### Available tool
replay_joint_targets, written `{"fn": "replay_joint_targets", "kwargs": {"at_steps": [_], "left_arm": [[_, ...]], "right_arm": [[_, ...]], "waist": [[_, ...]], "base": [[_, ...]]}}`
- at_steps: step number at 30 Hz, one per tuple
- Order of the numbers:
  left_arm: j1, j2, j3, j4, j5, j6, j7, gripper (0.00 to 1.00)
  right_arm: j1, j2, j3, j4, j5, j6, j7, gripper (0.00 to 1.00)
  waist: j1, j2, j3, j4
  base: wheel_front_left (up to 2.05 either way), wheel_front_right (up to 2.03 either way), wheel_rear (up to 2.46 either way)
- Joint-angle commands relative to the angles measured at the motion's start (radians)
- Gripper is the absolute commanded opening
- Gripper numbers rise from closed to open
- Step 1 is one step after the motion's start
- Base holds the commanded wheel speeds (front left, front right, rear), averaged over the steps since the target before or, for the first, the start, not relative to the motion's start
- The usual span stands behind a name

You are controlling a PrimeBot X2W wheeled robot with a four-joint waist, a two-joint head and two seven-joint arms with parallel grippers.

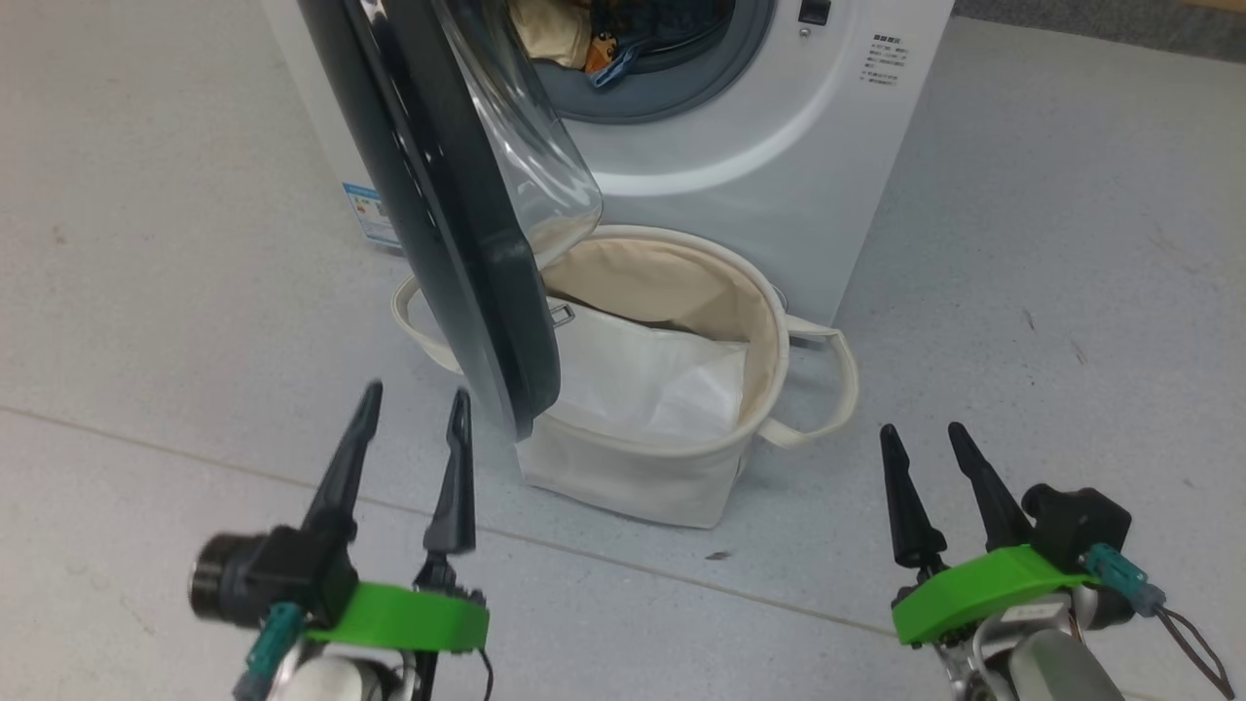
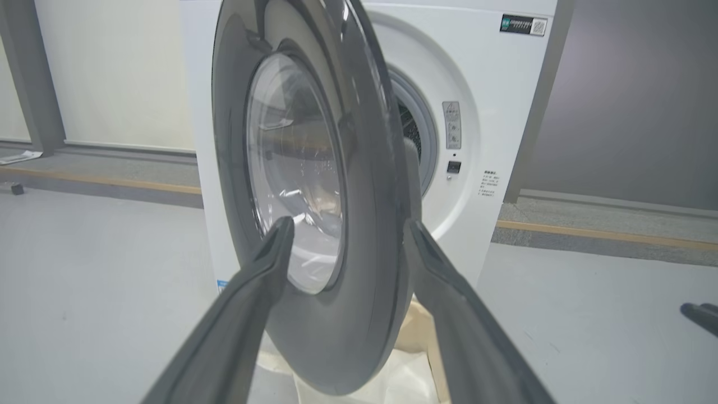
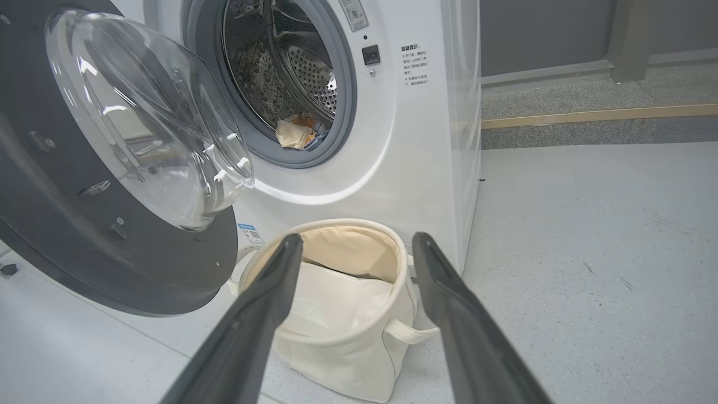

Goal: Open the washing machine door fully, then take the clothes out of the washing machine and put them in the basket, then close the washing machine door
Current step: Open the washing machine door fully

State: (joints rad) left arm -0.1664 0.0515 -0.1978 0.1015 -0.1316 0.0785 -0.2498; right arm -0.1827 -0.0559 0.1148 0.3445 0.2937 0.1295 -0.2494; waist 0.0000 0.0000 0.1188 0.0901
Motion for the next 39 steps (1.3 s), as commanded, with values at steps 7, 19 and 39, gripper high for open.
{"fn": "replay_joint_targets", "kwargs": {"at_steps": [7, 19, 39], "left_arm": [[-0.099, 0.001, 0.008, -0.16, 0.012, -0.015, -0.012, 1.0], [-0.237, -0.001, -0.133, -0.111, 0.029, -0.033, -0.012, 0.0], [-0.455, -0.001, -0.176, 0.315, -0.029, 0.05, -0.01, 0.0]], "right_arm": [[-0.049, 0.006, 0.035, -0.018, 0.024, 0.001, -0.012, 1.0], [-0.059, 0.006, 0.064, -0.003, 0.068, 0.001, -0.012, 1.0], [-0.097, 0.006, 0.09, -0.011, 0.11, 0.001, -0.012, 1.0]], "waist": [[0.0, 0.0, 0.003, -0.015], [0.0, 0.0, 0.0, -0.066], [0.0, 0.0, 0.073, -0.118]], "base": [[0.0, 0.0, 0.0], [0.0, 0.0, 0.0], [0.0, 0.0, 0.0]]}}
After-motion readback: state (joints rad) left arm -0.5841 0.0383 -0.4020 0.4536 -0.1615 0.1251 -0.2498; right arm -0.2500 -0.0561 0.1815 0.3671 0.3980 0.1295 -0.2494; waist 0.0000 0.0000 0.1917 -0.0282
